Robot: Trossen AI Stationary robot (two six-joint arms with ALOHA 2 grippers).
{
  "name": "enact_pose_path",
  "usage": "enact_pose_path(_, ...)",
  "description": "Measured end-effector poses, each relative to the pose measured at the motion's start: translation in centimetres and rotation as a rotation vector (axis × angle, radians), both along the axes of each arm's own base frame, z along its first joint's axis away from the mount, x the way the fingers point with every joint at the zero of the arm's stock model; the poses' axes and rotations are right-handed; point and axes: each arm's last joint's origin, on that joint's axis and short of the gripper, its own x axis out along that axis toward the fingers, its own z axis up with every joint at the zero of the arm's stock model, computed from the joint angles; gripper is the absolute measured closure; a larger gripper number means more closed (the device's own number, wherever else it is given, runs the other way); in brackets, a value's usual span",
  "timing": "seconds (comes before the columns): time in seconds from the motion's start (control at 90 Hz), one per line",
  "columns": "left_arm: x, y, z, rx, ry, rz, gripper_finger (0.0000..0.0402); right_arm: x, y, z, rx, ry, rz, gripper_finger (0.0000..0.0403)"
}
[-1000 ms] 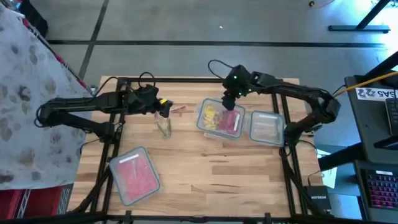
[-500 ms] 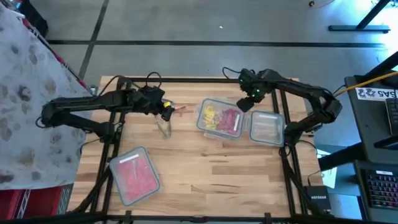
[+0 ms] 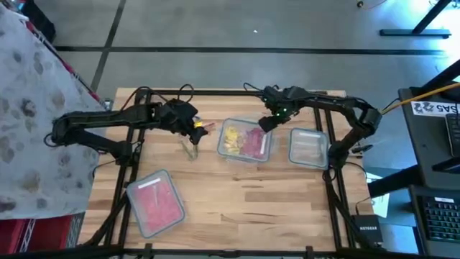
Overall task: Sort candy
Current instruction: Close the rectangular transparent bin
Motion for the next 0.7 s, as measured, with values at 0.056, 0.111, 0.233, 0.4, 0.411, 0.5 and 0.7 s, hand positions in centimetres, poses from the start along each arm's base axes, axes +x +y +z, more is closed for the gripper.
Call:
enact_pose_path(0.056, 0.0, 0.0, 0.0, 0.003, 0.001, -0.002, 0.0265, 0.5, 0.7, 0.1, 0.030, -0.022, -0.011, 0.0265)
enact_pose_path(0.111, 0.0, 0.0, 0.0, 0.003, -0.001, -0.002, 0.0265, 1.1, 1.6, 0.3, 0.034, -0.029, 0.005, 0.0265)
enact_pose_path(0.233, 0.0, 0.0, 0.0, 0.009, 0.002, -0.008, 0.0265, 2.4, 4.1, 0.3, 0.039, -0.042, 0.087, 0.0265)
enact_pose_path(0.4, 0.1, -0.3, 0.0, 0.016, 0.002, -0.024, 0.0265, 2.7, 8.5, 1.0, 0.010, 0.019, 0.155, 0.0265)
enact_pose_path(0.411, 0.1, -0.3, 0.0, 0.017, 0.002, -0.026, 0.0265, 2.7, 8.8, 1.2, 0.004, 0.020, 0.157, 0.0265)
enact_pose_path(0.5, 0.3, -0.4, -0.2, 0.020, 0.009, -0.035, 0.0265, 2.2, 10.7, 2.2, -0.040, 0.029, 0.160, 0.0265)
enact_pose_path(0.7, 0.6, -1.0, -1.3, 0.011, 0.094, -0.160, 0.0265, 1.6, 14.7, 4.8, -0.046, -0.118, 0.215, 0.0265)
